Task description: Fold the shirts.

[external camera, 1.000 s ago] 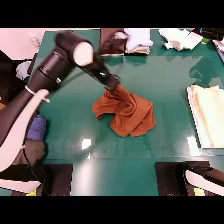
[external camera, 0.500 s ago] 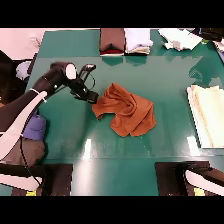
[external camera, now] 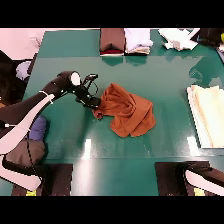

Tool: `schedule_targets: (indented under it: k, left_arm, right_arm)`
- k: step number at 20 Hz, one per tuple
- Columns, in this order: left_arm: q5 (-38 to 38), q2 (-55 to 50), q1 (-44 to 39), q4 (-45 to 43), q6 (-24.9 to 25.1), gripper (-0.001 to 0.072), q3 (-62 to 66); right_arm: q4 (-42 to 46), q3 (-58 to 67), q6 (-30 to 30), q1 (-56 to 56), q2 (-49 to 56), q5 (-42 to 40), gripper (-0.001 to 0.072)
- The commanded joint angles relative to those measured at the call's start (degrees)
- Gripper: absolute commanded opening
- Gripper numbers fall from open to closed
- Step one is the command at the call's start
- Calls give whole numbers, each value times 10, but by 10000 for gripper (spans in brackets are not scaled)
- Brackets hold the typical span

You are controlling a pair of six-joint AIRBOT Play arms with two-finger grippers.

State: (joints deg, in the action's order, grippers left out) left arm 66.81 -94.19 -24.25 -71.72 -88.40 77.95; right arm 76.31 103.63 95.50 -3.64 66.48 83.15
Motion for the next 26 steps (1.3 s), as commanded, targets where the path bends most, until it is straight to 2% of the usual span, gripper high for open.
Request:
schedule_targets:
  k: [1,4,5,6,7,8,12,16,17,18,19,20,21,23,26]
  left_arm:
    - [34,-3,1,-29,15,22,41]
    - [38,-3,1,-33,18,23,62]
    - [38,-3,1,-33,19,23,63]
    - [38,-3,1,-33,19,23,62]
    - [38,-3,1,-34,19,23,63]
    - [37,-3,1,-35,19,23,63]
    - [37,-3,1,-38,19,23,63]
    - [35,-3,1,-38,19,23,63]
    - [35,-3,1,-38,19,23,63]
    - [35,-3,1,-39,19,23,63]
    - [36,-3,1,-41,19,23,63]
    - [37,-3,1,-46,19,23,63]
    - [38,-2,1,-53,19,23,63]
    - [32,12,1,-94,17,22,70]
    - [2,74,2,-184,-9,22,94]
  right_arm:
    - [28,-117,3,0,-25,37,21]
    - [32,-306,6,0,-48,23,25]
    - [25,-368,7,0,-49,17,123]
    - [10,-421,7,0,-45,9,406]
    - [-10,-469,7,0,-37,-2,500]
    - [-37,-511,7,0,-26,-19,501]
    - [-146,-596,5,0,15,-123,499]
    - [-157,-600,5,-35,56,-158,477]
    - [-157,-600,5,-47,67,-164,436]
    - [-157,-600,5,-58,77,-174,427]
    - [-156,-600,4,-66,82,-185,313]
    - [-146,-600,4,-75,83,-196,100]
    - [-139,-599,4,-79,80,-205,22]
    - [-107,-586,9,-80,59,-201,21]
    - [-15,-528,29,-57,5,-163,20]
